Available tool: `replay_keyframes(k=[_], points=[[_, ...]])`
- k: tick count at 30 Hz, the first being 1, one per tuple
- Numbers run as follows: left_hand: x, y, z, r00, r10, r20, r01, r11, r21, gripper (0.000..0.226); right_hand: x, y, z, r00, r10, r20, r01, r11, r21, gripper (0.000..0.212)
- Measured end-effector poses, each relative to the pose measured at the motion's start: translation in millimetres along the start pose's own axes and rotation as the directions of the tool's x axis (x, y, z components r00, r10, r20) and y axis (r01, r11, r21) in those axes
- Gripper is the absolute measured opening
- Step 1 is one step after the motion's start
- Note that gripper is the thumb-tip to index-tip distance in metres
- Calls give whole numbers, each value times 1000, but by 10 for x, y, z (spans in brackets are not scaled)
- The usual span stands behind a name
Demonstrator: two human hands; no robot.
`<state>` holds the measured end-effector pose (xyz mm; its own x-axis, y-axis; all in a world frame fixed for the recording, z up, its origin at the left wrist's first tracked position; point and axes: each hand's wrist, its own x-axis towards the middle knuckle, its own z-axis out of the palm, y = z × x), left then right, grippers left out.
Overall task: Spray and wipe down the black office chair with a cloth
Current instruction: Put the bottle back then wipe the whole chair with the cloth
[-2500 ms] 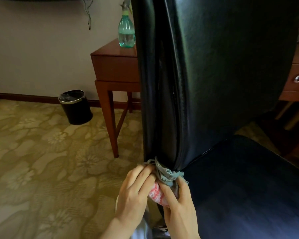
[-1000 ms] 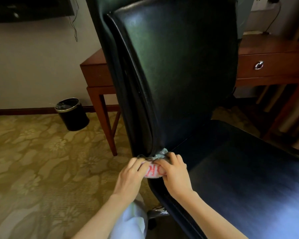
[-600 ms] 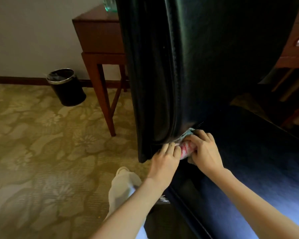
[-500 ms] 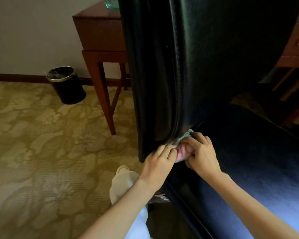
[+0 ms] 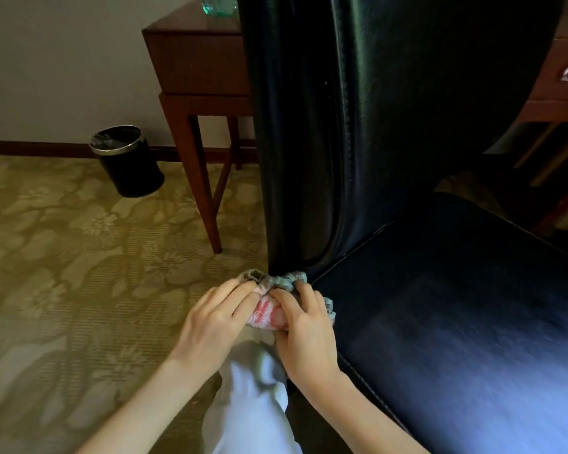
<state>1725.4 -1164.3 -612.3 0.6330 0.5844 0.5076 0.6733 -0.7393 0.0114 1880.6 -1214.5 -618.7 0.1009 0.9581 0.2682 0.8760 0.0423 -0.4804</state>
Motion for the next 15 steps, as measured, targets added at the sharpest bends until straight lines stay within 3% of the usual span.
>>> replay_keyframes(k=[4, 8, 11, 13, 15], points=[[2, -108, 255, 993, -4, 117, 8, 999, -31, 51, 26, -21, 112, 997, 54, 58, -45, 988, -149, 55], [-94, -189, 540, 990, -9, 143, 25, 994, -110, 28, 101, -112, 245, 989, 73, 132, -24, 941, -338, 51], [-68, -239, 660, 981, -4, 193, 39, 984, -176, 37, 136, -147, 446, 983, 114, 142, -56, 932, -359, 45], [-92, -313, 736, 971, 20, 237, 24, 983, -184, 31, 132, -143, 568, 974, 169, 152, -108, 933, -343, 50], [-166, -398, 822, 959, 34, 280, 20, 982, -189, 31, 109, -127, 685, 937, 252, 241, -170, 934, -314, 50]])
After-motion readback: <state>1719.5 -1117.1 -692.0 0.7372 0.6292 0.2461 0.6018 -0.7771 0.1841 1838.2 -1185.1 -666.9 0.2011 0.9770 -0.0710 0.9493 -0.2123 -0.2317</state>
